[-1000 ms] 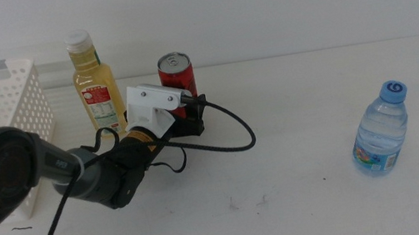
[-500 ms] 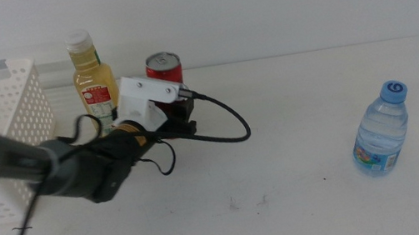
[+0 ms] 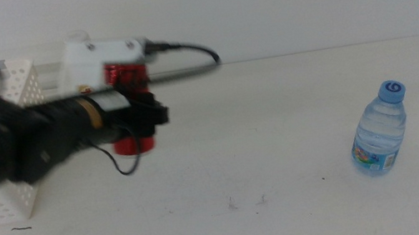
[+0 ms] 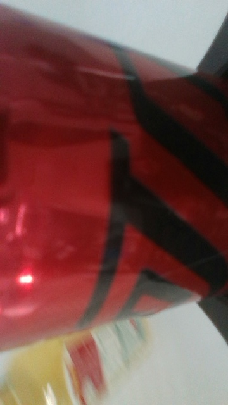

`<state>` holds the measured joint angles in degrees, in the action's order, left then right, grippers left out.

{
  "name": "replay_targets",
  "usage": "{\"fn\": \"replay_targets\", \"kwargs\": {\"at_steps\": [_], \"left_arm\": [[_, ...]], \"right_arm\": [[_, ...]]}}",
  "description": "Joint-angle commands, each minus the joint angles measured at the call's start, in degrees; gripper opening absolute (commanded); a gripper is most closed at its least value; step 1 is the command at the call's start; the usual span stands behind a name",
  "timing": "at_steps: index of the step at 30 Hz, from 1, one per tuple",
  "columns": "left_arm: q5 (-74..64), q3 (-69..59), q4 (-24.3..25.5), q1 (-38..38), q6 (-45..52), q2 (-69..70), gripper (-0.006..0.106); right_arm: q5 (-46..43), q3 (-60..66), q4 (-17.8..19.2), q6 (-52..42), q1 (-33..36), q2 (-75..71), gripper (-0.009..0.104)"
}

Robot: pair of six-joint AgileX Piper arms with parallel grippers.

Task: Use arms to grab the bottles and put them into the dustbin to the left of the table.

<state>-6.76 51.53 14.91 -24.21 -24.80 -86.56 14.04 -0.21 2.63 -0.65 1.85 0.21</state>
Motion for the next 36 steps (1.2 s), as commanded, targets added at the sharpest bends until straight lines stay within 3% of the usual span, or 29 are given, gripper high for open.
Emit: {"fn": "replay_targets", "kwargs": {"at_steps": [1, 8, 14, 17, 23, 32, 36], "left_arm": [[-13.4, 5.5, -3.2, -0.3, 0.3, 4.9, 0.008], [-45.8, 27.8, -16.0, 11.6, 24.1, 3.8, 0.008], [-58.4, 44.9, -16.2, 28.1, 29.7, -6.4, 0.008], [-60.7, 49.9, -16.4, 32.8, 30.7, -12.6, 0.008], [-60.9, 52.8, -15.9, 36.8, 32.8, -22.5, 0.008], [-56.6, 52.6, -14.6, 37.0, 33.5, -31.8, 0.008], [-55.4, 52.5, -14.3, 37.0, 33.3, -33.9, 0.014]], "right_arm": [[-0.5, 0.2, 0.1, -0.2, -0.1, -0.2, 0.093], [-0.5, 0.2, 0.1, -0.2, -0.1, -0.2, 0.093], [-0.5, 0.2, 0.1, -0.2, -0.1, -0.2, 0.093], [-0.5, 0.2, 0.1, -0.2, -0.1, -0.2, 0.093], [-0.5, 0.2, 0.1, -0.2, -0.1, -0.2, 0.093], [-0.5, 0.2, 0.1, -0.2, -0.1, -0.2, 0.093], [-0.5, 0.2, 0.1, -0.2, -0.1, -0.2, 0.093]]}}
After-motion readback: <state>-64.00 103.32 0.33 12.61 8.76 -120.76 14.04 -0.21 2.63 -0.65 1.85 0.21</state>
